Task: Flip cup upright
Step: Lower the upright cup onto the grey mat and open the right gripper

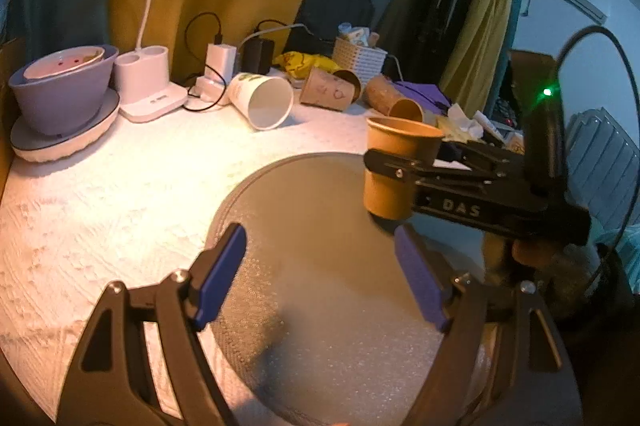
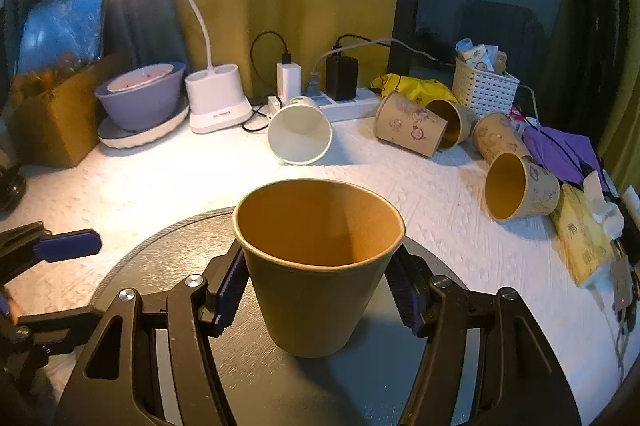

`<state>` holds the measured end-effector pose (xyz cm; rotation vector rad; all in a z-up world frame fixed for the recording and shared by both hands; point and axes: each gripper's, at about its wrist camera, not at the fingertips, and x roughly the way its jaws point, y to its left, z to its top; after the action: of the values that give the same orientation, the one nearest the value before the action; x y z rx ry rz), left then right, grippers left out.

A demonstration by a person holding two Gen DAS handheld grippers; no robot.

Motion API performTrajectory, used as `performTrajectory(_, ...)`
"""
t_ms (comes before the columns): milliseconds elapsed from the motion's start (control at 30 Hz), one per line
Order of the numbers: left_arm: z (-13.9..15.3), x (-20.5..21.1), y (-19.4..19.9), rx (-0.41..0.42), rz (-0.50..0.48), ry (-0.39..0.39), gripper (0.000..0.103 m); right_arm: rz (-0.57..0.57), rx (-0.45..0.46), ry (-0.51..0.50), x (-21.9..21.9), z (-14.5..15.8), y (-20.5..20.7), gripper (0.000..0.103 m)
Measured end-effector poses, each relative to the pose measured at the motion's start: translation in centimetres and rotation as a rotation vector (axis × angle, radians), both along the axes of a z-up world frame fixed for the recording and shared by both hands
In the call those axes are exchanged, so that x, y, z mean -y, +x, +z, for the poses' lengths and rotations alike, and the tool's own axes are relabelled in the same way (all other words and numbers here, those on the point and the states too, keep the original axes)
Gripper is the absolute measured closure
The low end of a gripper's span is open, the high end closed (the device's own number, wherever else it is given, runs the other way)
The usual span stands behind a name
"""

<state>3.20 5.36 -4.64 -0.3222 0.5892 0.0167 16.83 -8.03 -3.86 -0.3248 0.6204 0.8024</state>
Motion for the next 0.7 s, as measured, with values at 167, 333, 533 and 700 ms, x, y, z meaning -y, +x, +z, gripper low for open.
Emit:
performTrajectory(167, 0.1, 0.0, 0.2, 0.002, -0.001, 0.002, 0.025, -0.004, -0.004, -0.009, -0.1, -0.1, -0.1, 0.036)
performTrajectory(333, 0.2, 0.4, -0.1, 0.007, 0.002, 0.031, 0.025, -0.015, 0.002, -0.016, 0.2, 0.0, -0.4, 0.033)
performTrajectory(533, 0.5, 1.0, -0.3, 0.021, -0.01, 0.057, 0.015, -0.018, -0.01, -0.006, 0.9, 0.4, -1.1, 0.029)
performTrajectory(700, 1.0, 1.5, -0.9, 0.059, -0.018, 0.086, 0.01, -0.025, -0.005, 0.003, 2.1, 0.9, -2.4, 0.029)
